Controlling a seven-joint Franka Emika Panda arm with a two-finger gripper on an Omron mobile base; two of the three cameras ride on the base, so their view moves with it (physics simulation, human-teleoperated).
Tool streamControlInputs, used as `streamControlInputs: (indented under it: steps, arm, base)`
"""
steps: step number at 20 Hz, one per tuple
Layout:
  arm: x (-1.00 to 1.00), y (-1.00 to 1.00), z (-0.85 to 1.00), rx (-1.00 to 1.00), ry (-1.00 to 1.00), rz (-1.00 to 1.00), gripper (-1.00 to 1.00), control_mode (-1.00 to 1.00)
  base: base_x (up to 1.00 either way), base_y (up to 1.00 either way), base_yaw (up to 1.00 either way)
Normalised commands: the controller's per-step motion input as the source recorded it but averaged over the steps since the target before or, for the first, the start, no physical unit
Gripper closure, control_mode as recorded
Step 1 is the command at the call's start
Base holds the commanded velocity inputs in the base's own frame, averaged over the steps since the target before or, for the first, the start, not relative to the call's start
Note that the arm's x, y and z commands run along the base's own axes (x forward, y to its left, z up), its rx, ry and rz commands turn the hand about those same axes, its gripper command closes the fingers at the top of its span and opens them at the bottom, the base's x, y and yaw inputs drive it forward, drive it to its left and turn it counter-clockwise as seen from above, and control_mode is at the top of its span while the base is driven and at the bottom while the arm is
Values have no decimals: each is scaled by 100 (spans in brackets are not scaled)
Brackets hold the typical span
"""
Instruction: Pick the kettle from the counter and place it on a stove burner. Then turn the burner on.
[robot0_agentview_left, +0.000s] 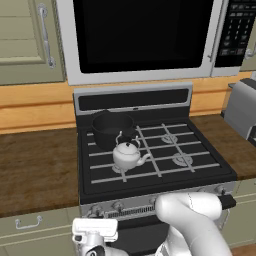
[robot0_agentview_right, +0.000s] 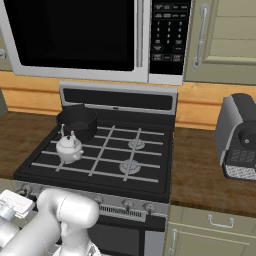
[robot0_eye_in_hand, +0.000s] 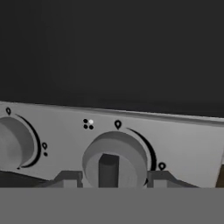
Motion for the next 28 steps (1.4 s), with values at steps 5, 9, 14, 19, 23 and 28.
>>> streamControlInputs:
  steps: [5,9,14,19,23,28]
  arm:
    - [0,18,15,-27,-12,7,100,-100]
    - [0,32,23,-35,-4,2,100,-100]
    - [0,58,27,-45,0,0,100,-100]
    - [0,76,11,-52,1,2,100,-100]
    - [0,72,17,-47,2,4,100,-100]
    - [0,76,35,-45,0,13,100,-100]
  base:
    - [0,0,0]
    - [0,0,0]
    - [0,0,0]
    - [0,0,0]
    - [0,0,0]
    - [0,0,0]
